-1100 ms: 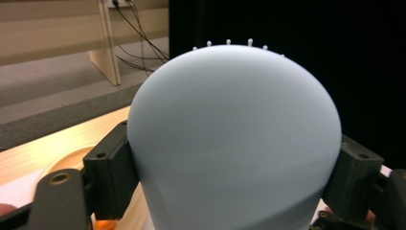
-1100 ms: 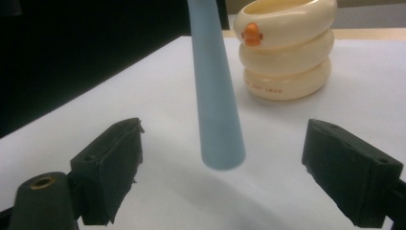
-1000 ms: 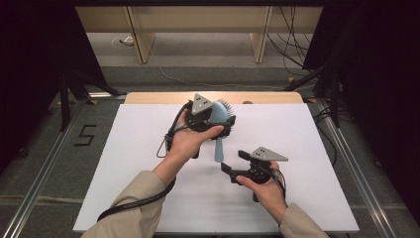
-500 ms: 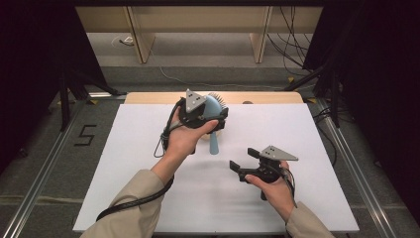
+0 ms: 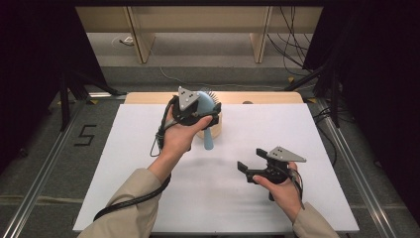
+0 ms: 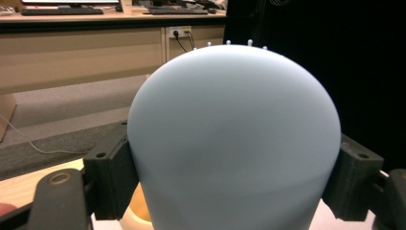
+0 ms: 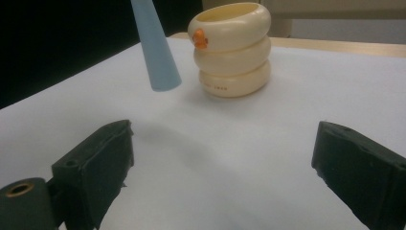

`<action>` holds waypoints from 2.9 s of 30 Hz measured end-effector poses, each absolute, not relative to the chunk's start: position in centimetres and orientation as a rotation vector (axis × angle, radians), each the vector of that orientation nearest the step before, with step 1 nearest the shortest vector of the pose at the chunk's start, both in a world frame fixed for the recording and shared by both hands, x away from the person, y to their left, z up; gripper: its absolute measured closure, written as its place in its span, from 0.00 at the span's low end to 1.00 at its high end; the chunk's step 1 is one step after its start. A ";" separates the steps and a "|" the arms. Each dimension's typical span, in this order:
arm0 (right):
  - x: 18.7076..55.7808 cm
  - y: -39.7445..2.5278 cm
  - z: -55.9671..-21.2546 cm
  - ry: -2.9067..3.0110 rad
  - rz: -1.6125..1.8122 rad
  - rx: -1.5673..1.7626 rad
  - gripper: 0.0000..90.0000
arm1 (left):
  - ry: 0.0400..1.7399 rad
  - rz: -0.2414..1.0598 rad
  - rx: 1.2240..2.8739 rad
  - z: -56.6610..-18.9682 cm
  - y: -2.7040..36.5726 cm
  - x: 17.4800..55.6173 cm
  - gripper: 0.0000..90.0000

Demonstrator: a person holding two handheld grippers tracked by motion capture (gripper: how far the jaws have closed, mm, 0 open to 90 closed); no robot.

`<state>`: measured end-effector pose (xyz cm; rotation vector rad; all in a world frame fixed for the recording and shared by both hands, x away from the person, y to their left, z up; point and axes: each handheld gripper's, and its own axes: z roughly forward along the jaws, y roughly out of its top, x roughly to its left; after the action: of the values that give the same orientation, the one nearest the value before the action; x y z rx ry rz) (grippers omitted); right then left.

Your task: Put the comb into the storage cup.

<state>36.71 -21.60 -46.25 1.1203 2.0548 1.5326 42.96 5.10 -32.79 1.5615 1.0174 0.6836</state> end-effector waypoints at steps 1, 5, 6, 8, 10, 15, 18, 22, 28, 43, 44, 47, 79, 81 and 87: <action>36.7 -21.7 -46.2 2.052 1.528 1.118 0.09 | 1.021 0.688 1.557 -32.7 5.2 43.0 0.22; 36.5 -22.3 -46.2 2.041 1.523 1.121 0.08 | 1.030 0.703 1.546 -32.7 5.3 43.1 0.22; 36.4 -22.5 -46.1 2.041 1.519 1.120 0.08 | 1.031 0.704 1.545 -32.7 5.4 43.2 0.22; 36.4 -22.8 -46.1 2.036 1.518 1.119 0.08 | 1.037 0.711 1.540 -32.7 5.4 43.2 0.22; 36.3 -23.1 -46.1 2.031 1.510 1.117 0.08 | 1.039 0.721 1.540 -32.8 5.3 43.3 0.22; 36.2 -23.6 -46.0 2.022 1.516 1.123 0.08 | 1.041 0.727 1.539 -32.7 5.3 43.5 0.22; 36.1 -23.8 -46.0 2.025 1.508 1.123 0.08 | 1.041 0.734 1.534 -32.6 5.3 43.6 0.22; 36.0 -24.0 -46.0 2.023 1.502 1.114 0.08 | 1.042 0.742 1.525 -32.5 5.4 43.8 0.22; 35.8 -24.5 -45.9 2.015 1.509 1.124 0.07 | 1.038 0.748 1.519 -32.2 5.3 44.0 0.22; 35.4 -25.8 -46.0 1.993 1.497 1.139 0.07 | 1.030 0.761 1.506 -31.5 5.5 44.4 0.22; 35.3 -25.9 -46.0 1.993 1.494 1.140 0.07 | 1.028 0.762 1.508 -31.4 5.5 44.4 0.22; 35.3 -26.1 -46.1 1.991 1.493 1.147 0.07 | 1.028 0.765 1.506 -31.2 5.6 44.5 0.22; 34.7 -26.9 -46.1 1.995 1.481 1.139 0.07 | 1.021 0.788 1.477 -30.4 5.7 45.5 0.22; 34.7 -27.0 -46.1 1.994 1.481 1.141 0.07 | 1.022 0.788 1.475 -30.3 5.8 45.6 0.22; 34.7 -27.1 -46.1 1.994 1.480 1.140 0.07 | 1.020 0.796 1.471 -30.1 5.9 45.7 0.22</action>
<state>34.65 -27.09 -46.12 1.1397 1.9944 1.4805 45.73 5.86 -30.08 1.4710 1.0200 0.7963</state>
